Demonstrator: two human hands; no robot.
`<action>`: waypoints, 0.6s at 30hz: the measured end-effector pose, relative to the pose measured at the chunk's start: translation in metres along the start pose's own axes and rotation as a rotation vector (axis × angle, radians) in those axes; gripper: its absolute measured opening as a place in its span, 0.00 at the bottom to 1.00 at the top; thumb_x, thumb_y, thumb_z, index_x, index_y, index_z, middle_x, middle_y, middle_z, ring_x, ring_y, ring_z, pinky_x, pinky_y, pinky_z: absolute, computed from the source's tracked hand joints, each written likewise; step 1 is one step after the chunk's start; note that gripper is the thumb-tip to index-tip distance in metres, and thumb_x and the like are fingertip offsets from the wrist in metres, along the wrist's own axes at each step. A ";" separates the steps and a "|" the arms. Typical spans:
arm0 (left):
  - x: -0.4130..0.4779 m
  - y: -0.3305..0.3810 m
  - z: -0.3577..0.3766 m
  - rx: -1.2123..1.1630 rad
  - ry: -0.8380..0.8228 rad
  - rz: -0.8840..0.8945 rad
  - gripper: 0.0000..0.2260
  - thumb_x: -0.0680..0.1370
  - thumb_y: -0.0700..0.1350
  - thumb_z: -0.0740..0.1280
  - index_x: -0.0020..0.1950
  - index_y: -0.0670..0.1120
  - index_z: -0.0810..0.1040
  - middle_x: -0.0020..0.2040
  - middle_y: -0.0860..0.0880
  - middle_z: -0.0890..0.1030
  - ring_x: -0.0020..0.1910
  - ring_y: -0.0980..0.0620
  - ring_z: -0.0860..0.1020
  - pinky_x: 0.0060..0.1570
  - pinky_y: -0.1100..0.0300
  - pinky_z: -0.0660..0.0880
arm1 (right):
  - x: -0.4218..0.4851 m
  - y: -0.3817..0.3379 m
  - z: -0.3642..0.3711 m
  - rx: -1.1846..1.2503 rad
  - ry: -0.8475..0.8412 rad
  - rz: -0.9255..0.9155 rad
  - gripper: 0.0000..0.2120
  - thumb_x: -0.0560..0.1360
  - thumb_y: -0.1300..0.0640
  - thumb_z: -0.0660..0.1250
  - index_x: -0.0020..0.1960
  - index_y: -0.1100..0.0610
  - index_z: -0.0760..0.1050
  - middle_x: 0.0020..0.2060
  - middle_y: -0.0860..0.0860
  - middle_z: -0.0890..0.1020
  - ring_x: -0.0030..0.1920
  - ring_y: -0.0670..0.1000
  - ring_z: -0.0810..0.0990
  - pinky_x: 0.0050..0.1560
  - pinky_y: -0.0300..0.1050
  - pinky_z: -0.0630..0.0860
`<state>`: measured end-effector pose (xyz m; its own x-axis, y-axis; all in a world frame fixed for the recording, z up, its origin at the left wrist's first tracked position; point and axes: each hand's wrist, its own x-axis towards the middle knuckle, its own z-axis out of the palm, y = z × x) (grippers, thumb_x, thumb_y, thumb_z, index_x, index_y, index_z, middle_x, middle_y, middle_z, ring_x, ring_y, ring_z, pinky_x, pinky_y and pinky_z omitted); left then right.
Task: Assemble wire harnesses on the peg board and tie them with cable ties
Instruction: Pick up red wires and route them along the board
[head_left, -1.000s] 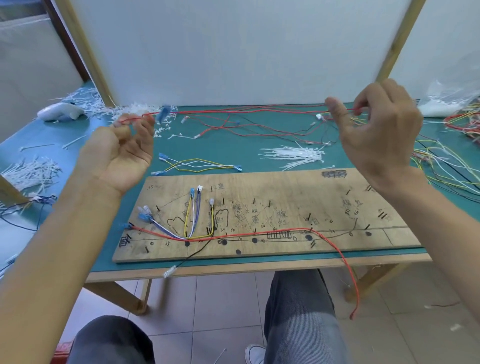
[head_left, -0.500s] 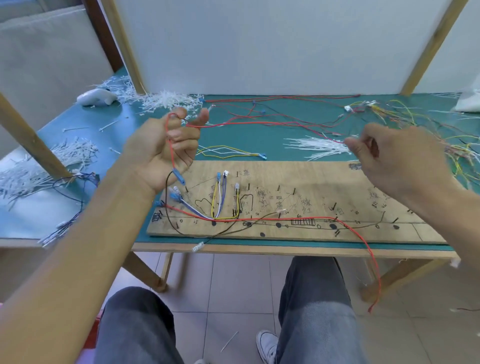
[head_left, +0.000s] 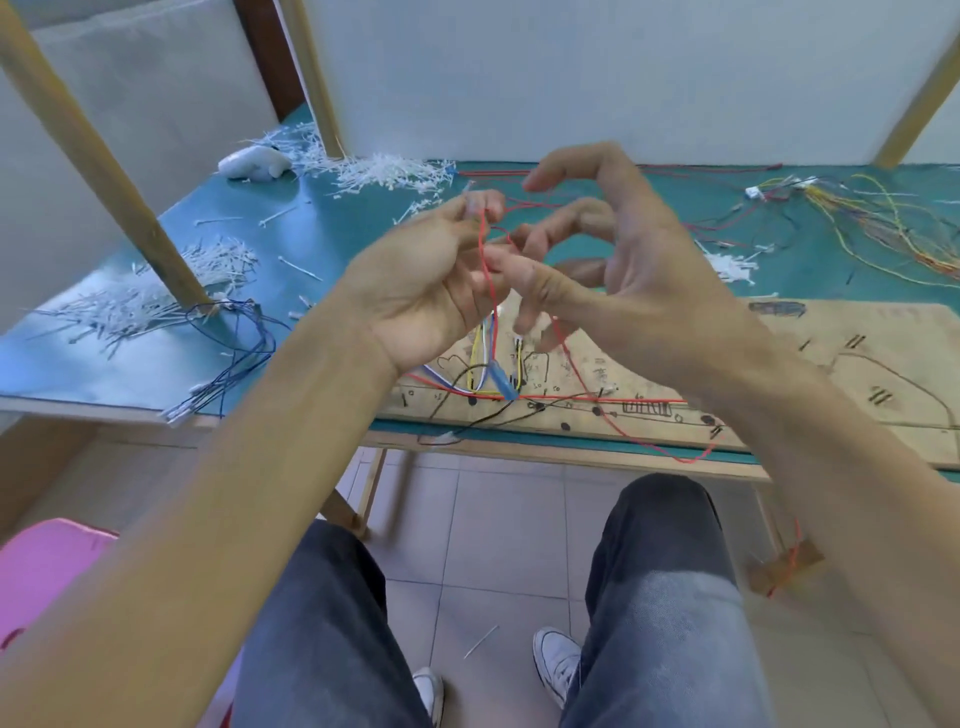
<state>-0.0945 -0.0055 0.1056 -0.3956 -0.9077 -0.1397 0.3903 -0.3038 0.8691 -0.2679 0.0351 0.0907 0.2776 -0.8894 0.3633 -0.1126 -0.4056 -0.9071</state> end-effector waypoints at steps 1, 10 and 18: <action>-0.001 -0.002 -0.003 0.043 0.021 0.023 0.13 0.89 0.40 0.55 0.46 0.46 0.71 0.38 0.45 0.77 0.32 0.56 0.70 0.23 0.69 0.66 | 0.000 0.001 0.001 0.052 0.003 0.047 0.17 0.78 0.55 0.76 0.63 0.52 0.72 0.51 0.63 0.78 0.32 0.59 0.83 0.28 0.52 0.80; -0.027 -0.027 -0.014 0.966 0.321 0.538 0.07 0.86 0.47 0.64 0.61 0.56 0.80 0.38 0.47 0.73 0.33 0.49 0.75 0.32 0.52 0.77 | 0.004 0.029 -0.004 0.287 -0.079 0.428 0.13 0.82 0.71 0.64 0.64 0.59 0.72 0.43 0.57 0.84 0.27 0.49 0.60 0.26 0.39 0.53; -0.074 -0.085 -0.020 1.550 -0.029 0.506 0.26 0.74 0.40 0.68 0.68 0.61 0.74 0.53 0.61 0.78 0.47 0.60 0.78 0.54 0.54 0.77 | 0.007 0.044 -0.008 0.521 0.074 0.433 0.21 0.81 0.72 0.64 0.72 0.62 0.68 0.43 0.55 0.83 0.27 0.48 0.73 0.26 0.39 0.70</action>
<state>-0.0814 0.0820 0.0328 -0.5157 -0.8080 0.2849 -0.6778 0.5882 0.4411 -0.2780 0.0093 0.0553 0.2426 -0.9683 -0.0588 0.2805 0.1280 -0.9513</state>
